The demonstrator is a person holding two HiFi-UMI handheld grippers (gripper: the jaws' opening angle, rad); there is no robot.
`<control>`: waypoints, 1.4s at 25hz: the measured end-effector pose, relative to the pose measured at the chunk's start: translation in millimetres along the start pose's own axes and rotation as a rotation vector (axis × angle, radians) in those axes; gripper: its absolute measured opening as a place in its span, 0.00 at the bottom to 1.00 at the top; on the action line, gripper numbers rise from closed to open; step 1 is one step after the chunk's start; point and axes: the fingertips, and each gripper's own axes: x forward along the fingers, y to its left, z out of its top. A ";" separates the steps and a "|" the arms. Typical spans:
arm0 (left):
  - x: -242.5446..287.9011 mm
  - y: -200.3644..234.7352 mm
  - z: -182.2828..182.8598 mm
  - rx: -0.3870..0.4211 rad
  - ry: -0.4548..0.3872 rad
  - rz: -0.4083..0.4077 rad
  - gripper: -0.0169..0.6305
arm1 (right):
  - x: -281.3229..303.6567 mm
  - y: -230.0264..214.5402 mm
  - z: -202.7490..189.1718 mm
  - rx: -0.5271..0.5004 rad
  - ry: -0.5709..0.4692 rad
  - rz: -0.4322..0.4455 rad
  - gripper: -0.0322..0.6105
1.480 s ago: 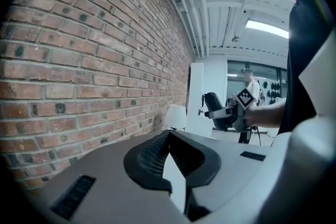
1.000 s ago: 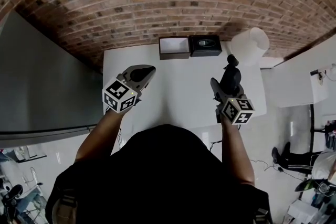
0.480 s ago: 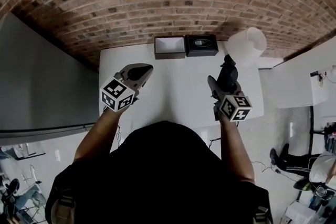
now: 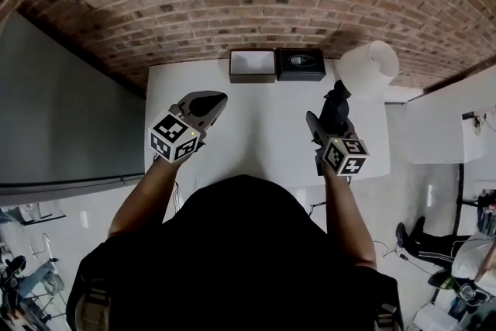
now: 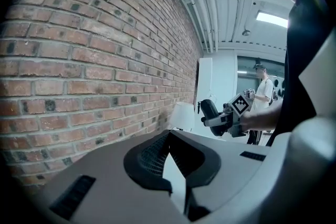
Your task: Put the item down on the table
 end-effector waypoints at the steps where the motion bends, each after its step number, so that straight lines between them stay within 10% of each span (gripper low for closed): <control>1: -0.5 0.6 -1.4 -0.002 0.002 0.005 0.05 | 2.7 -1.6 -3.4 -0.015 0.007 -0.003 0.62; 35: 36.6 23.9 -37.5 -0.104 0.077 0.042 0.05 | 114.2 -49.8 -176.1 -0.128 0.294 0.055 0.62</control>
